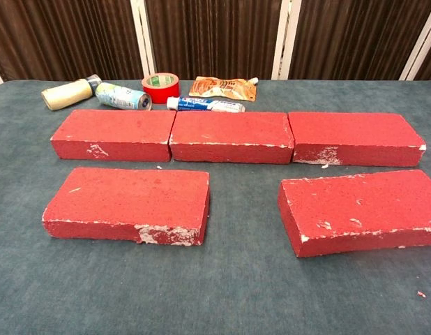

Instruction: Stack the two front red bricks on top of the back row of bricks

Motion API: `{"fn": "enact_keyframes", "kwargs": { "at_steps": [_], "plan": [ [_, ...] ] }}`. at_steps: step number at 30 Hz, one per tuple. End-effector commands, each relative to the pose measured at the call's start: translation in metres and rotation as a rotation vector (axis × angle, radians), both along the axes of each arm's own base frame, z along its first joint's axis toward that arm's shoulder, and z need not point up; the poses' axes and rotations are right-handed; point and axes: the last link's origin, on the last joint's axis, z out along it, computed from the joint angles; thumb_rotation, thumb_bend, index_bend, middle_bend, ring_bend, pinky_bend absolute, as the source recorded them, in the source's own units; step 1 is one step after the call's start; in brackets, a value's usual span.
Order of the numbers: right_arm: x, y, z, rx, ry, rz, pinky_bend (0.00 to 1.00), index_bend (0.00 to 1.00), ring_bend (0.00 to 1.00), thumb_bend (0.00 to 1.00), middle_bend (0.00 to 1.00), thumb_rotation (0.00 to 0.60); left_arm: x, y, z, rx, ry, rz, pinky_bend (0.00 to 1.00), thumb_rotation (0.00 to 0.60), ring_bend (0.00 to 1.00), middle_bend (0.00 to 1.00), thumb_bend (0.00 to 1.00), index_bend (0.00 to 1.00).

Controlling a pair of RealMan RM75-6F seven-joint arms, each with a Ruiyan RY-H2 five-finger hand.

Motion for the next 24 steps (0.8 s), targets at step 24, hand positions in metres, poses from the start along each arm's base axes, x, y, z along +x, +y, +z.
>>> {"fn": "enact_keyframes", "kwargs": {
  "at_steps": [24],
  "plan": [
    [0.012, -0.014, -0.006, 0.039, 0.007, 0.007, 0.00, 0.00, 0.01, 0.00, 0.04, 0.600, 0.005, 0.009, 0.007, -0.067, -0.017, 0.042, 0.01, 0.600, 0.00, 0.00, 0.22, 0.00]
  ]
}}
